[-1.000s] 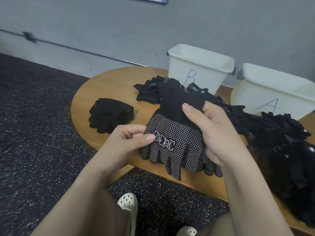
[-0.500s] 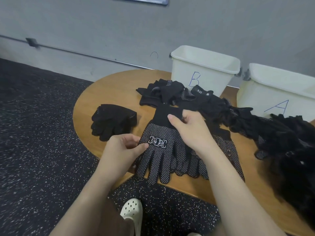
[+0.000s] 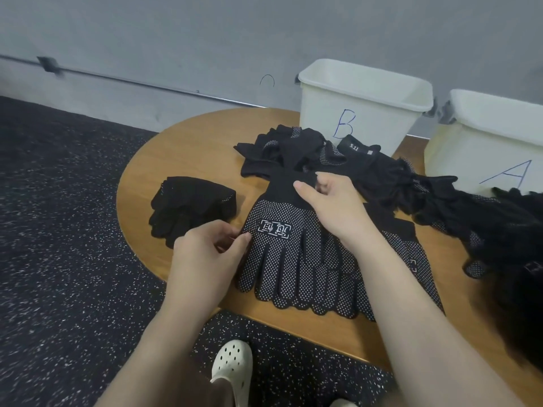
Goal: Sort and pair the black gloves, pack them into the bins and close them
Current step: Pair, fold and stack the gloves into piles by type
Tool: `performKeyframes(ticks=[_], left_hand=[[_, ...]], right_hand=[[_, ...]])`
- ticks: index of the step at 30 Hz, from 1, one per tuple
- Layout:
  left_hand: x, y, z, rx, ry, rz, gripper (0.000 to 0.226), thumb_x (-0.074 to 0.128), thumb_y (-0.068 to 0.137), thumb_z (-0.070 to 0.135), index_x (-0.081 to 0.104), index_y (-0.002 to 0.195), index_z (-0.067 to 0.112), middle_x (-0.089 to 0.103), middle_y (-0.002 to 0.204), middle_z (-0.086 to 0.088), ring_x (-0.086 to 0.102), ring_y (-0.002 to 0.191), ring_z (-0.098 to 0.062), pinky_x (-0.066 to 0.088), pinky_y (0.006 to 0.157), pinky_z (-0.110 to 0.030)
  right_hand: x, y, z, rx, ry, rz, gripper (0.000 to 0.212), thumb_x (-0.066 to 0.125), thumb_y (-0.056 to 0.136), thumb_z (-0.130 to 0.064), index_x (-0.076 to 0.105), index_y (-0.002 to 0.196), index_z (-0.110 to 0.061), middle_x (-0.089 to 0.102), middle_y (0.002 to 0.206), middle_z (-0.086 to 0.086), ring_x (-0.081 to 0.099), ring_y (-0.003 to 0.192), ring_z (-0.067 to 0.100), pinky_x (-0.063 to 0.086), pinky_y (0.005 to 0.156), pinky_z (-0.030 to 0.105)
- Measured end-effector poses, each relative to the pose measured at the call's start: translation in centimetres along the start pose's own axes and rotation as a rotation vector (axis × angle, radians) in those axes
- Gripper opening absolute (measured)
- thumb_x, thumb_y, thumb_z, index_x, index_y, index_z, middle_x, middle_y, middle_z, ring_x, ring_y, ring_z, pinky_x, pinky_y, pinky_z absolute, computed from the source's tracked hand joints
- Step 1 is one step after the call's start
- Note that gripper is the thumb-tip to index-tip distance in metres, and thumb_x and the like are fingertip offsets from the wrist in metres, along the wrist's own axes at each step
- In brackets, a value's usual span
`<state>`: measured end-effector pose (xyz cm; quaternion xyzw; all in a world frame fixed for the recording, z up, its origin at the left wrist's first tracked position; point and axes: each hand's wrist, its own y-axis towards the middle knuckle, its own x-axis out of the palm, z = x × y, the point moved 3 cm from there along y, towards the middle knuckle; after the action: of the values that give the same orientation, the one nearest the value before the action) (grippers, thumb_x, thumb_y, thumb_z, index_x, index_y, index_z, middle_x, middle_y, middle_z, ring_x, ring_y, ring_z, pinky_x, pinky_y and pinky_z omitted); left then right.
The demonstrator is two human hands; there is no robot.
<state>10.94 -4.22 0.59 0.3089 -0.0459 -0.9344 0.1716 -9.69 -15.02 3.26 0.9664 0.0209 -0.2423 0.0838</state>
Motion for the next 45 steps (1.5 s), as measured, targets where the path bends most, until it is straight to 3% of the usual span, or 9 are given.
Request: performKeyframes(ticks=[4, 8, 14, 18, 23, 27, 29, 33, 45], left_hand=[[0.0, 0.1, -0.2, 0.026, 0.050, 0.029, 0.009, 0.075, 0.091, 0.035, 0.079, 0.093, 0.027, 0.072, 0.077, 0.017, 0.066, 0.076, 0.005, 0.054, 0.063, -0.017], [-0.2, 0.1, -0.4, 0.018, 0.091, 0.047, 0.007, 0.075, 0.091, 0.033, 0.078, 0.093, 0.027, 0.071, 0.078, 0.019, 0.066, 0.070, 0.002, 0.060, 0.063, -0.027], [-0.1, -0.2, -0.2, 0.005, 0.139, 0.042, 0.007, 0.074, 0.090, 0.033, 0.078, 0.095, 0.028, 0.070, 0.080, 0.019, 0.065, 0.074, 0.001, 0.058, 0.067, -0.030], [0.4, -0.3, 0.6, 0.120, 0.181, 0.056, 0.012, 0.071, 0.091, 0.027, 0.075, 0.100, 0.021, 0.062, 0.093, 0.013, 0.060, 0.085, -0.008, 0.055, 0.069, -0.032], [2.6, -1.1, 2.1, 0.295, 0.245, -0.071, 0.033, 0.058, 0.097, 0.032, 0.070, 0.124, 0.017, 0.062, 0.118, 0.005, 0.051, 0.112, -0.013, 0.049, 0.092, -0.032], [4.6, -1.6, 1.7, 0.316, 0.385, -0.305, 0.063, 0.026, 0.106, 0.049, 0.020, 0.164, 0.026, 0.020, 0.170, 0.005, 0.014, 0.157, -0.012, 0.012, 0.129, -0.033], [5.3, -1.8, 1.2, 0.325, 0.514, -0.375, 0.066, 0.007, 0.105, 0.053, -0.002, 0.165, 0.028, -0.002, 0.174, 0.006, -0.008, 0.159, -0.009, -0.008, 0.127, -0.028], [5.7, -2.0, 1.2, 0.350, 0.627, -0.398, 0.067, -0.004, 0.102, 0.053, -0.007, 0.164, 0.027, -0.009, 0.173, 0.005, -0.016, 0.157, -0.010, -0.014, 0.127, -0.031], [5.3, -3.2, 1.2, 0.398, 0.627, -0.430, 0.078, -0.003, 0.096, 0.070, -0.008, 0.163, 0.031, -0.012, 0.172, 0.007, -0.017, 0.157, -0.009, -0.011, 0.128, -0.033]], right_hand=[[0.0, 0.2, 0.9, -0.051, -0.068, -0.027, 0.051, 0.067, 0.099, -0.031, 0.037, 0.064, -0.008, 0.031, 0.061, 0.000, 0.027, 0.060, 0.012, 0.024, 0.059, 0.033], [0.2, 0.4, 1.8, -0.027, -0.068, -0.050, 0.020, 0.068, 0.098, -0.027, 0.075, 0.082, -0.017, 0.071, 0.068, -0.009, 0.057, 0.059, 0.000, 0.048, 0.061, 0.020], [0.4, 0.2, 2.2, 0.011, -0.070, -0.059, 0.012, 0.070, 0.095, -0.021, 0.074, 0.089, -0.032, 0.074, 0.075, -0.007, 0.065, 0.067, -0.001, 0.052, 0.069, 0.022], [-0.1, -0.4, 1.2, -0.109, -0.122, 0.122, 0.020, 0.063, 0.097, -0.014, 0.072, 0.086, -0.027, 0.073, 0.082, -0.012, 0.069, 0.078, 0.003, 0.053, 0.075, 0.019], [0.4, -1.9, 0.5, -0.282, -0.234, 0.087, 0.016, 0.060, 0.100, -0.017, 0.075, 0.105, -0.020, 0.070, 0.105, -0.013, 0.061, 0.098, -0.002, 0.044, 0.084, 0.005], [2.1, -2.7, 0.4, -0.369, -0.362, -0.091, 0.028, 0.053, 0.105, -0.017, 0.070, 0.127, -0.015, 0.064, 0.136, -0.004, 0.053, 0.130, 0.011, 0.038, 0.115, 0.029], [2.6, -2.7, 1.0, -0.319, -0.455, -0.234, 0.039, 0.041, 0.110, -0.021, 0.056, 0.146, -0.018, 0.047, 0.157, -0.005, 0.034, 0.149, 0.010, 0.022, 0.124, 0.029], [2.9, -2.3, 2.9, -0.283, -0.749, -0.478, 0.053, 0.021, 0.113, -0.036, 0.019, 0.164, -0.023, 0.005, 0.172, -0.012, -0.004, 0.157, 0.004, -0.006, 0.126, 0.025], [1.3, -2.5, 3.9, -0.226, -0.819, -0.458, 0.056, 0.015, 0.111, -0.043, 0.008, 0.165, -0.028, -0.003, 0.170, -0.017, -0.010, 0.155, 0.001, -0.010, 0.126, 0.028]])
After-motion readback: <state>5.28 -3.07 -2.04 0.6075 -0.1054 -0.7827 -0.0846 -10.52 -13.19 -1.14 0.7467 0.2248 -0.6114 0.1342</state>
